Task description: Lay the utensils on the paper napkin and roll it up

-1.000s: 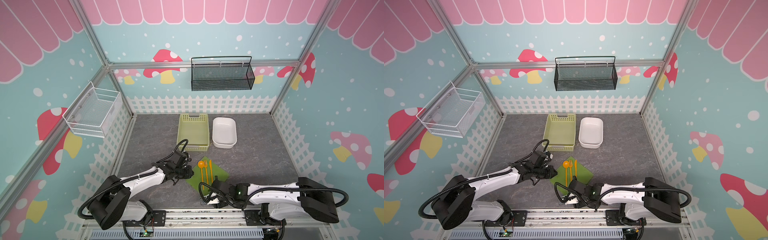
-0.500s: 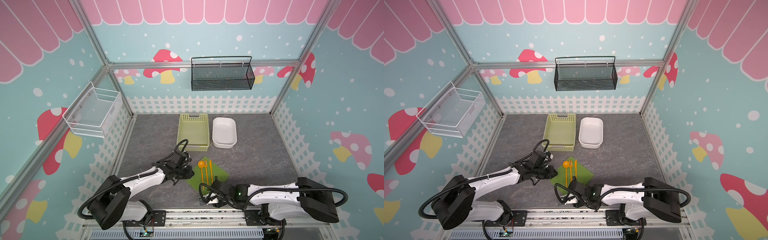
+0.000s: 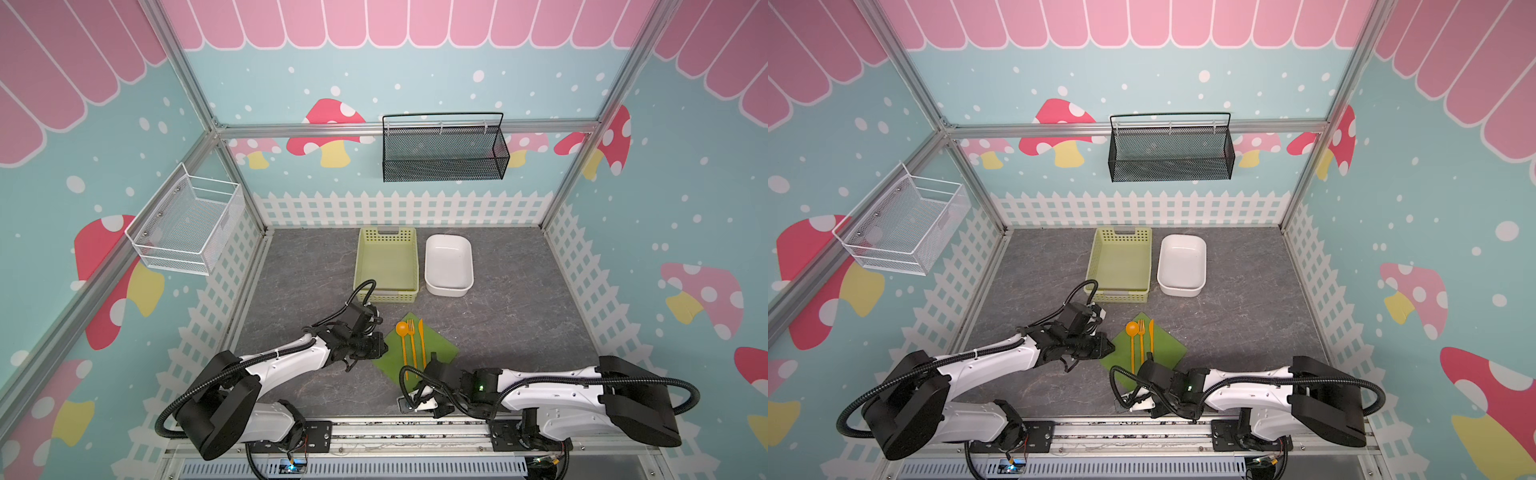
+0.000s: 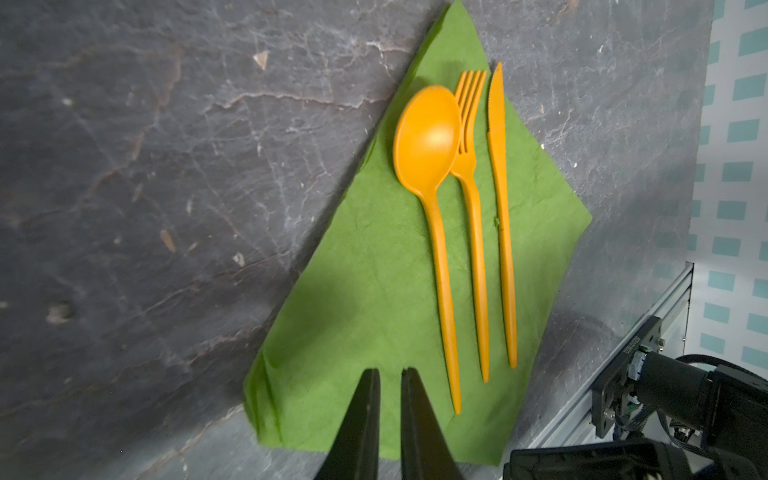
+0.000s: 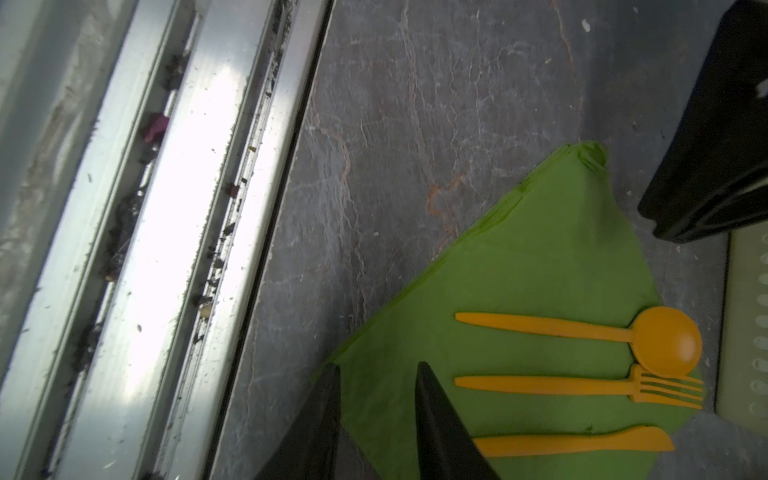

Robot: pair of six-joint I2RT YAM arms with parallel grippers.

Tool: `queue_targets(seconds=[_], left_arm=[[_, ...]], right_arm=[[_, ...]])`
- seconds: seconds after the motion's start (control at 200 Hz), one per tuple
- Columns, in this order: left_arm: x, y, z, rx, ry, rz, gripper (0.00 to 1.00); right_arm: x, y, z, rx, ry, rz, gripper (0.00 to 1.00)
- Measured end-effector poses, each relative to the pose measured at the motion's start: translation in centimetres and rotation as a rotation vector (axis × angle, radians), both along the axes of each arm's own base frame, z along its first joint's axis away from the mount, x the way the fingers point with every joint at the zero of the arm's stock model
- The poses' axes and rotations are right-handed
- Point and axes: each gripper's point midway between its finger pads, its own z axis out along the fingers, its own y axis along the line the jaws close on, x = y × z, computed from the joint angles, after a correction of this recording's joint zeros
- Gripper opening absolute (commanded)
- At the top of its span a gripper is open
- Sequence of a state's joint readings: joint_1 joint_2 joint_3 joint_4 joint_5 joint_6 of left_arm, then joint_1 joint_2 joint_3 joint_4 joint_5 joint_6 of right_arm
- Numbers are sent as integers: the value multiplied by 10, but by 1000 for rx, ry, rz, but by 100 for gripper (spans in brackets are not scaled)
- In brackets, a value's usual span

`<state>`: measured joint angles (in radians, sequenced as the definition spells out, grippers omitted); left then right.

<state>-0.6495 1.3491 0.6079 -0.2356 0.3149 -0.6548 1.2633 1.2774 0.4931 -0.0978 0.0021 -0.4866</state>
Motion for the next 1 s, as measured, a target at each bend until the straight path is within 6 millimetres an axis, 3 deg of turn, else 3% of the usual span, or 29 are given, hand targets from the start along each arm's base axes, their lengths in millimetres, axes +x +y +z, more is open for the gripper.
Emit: queue_targets(seconds=[0.08,0.53,0.755,0.996], left_arm=[[0,0,-1,3,3,0,15],[-2,1,-6,14,19,0,14],[-3,2,-9,22,29,-1,14],[-3,2,-11,23,34,-2,14]], right_arm=[[-2,-2,-4,-13,14,3,40],[-10,-5,-9,-33,56,23,45],[-4,-2,-9,-26,25,6,35],[-4,-6,-12,-37,20,6,16]])
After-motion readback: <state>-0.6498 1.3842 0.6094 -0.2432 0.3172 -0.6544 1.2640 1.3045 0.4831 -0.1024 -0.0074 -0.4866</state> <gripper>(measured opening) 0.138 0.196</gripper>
